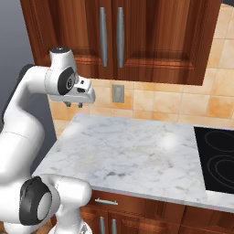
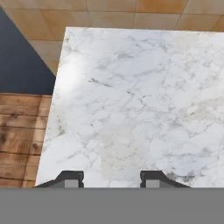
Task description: Open the cabinet. Pick the sponge and place it next to the sink. Then close the cabinet.
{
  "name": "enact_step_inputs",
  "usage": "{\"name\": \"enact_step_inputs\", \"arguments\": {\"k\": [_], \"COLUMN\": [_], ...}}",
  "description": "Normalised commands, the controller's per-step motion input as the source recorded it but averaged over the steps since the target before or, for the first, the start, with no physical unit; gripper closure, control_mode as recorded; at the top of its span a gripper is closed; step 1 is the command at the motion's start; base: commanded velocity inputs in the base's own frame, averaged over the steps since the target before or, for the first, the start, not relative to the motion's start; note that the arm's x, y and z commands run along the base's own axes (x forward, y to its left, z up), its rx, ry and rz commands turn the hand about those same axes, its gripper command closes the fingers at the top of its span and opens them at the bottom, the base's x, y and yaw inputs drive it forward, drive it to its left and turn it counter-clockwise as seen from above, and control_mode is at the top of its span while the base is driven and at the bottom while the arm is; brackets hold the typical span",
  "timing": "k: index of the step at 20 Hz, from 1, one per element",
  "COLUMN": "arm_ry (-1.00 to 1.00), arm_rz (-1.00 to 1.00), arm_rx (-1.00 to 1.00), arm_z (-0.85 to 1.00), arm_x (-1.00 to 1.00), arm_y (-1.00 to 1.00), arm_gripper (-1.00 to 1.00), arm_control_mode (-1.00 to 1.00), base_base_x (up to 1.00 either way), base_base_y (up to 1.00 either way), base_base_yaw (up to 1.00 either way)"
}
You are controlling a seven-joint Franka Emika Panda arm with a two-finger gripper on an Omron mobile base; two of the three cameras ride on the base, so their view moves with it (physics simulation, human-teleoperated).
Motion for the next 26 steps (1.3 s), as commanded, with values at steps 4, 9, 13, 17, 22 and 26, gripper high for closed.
{"name": "enact_step_inputs", "arguments": {"k": [4,9,13,17,22,26], "arm_ry": [0.0,-0.05,-0.18,-0.14,-0.29,-0.36], "arm_rz": [0.0,0.0,-0.07,-0.17,-0.23,-0.25], "arm_rx": [0.0,0.02,0.01,0.0,0.0,0.0], "arm_z": [0.0,0.0,0.39,0.26,0.19,0.25], "arm_x": [-0.16,-0.34,-0.3,-0.04,0.0,0.0], "arm_y": [0.0,-0.22,-0.38,-0.57,-0.61,-0.29], "arm_gripper": [-1.0,-1.0,-1.0,-1.0,-1.0,-1.0], "arm_control_mode": [-1.0,-1.0,-1.0,-1.0,-1.0,-1.0], "base_base_x": [0.0,0.0,0.0,0.0,0.0,0.0], "base_base_y": [0.0,0.0,0.0,0.0,0.0,0.0], "base_base_yaw": [0.0,0.0,0.0,0.0,0.0,0.0]}}
